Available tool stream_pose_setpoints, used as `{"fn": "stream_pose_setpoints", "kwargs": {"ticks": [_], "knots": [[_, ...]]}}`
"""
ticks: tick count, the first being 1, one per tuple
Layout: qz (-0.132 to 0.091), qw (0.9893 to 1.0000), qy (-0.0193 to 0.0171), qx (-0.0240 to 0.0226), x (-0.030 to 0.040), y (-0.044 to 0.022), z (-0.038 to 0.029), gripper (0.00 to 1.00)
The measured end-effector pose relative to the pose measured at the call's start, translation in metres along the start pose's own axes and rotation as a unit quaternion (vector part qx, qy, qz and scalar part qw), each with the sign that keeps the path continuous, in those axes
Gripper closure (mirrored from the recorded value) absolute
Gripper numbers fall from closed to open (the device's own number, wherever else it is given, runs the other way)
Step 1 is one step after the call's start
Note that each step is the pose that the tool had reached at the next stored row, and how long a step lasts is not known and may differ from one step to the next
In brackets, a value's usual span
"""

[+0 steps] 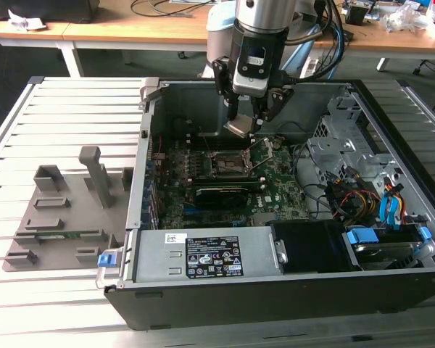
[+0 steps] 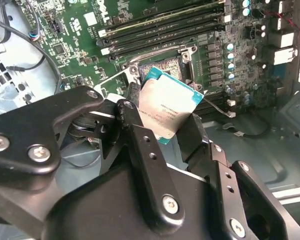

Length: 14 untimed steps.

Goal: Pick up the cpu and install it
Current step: 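Place the cpu into insertion slot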

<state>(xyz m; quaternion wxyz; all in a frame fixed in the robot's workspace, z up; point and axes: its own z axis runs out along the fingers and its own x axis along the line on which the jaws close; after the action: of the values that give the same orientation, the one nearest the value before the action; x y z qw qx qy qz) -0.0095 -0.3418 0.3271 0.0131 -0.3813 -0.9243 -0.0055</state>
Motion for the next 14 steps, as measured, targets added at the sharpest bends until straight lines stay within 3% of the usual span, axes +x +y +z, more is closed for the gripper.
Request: {"fn": "stream_pose_setpoints", "kwargs": {"ticks": [6,14], "knots": [[0.039,0.9992,-0.0001,-0.001,0.0,0.0,0.0001,0.46],[0.095,0.9955,-0.0002,-0.0024,0.0,0.0,0.0003,0.46]]}}
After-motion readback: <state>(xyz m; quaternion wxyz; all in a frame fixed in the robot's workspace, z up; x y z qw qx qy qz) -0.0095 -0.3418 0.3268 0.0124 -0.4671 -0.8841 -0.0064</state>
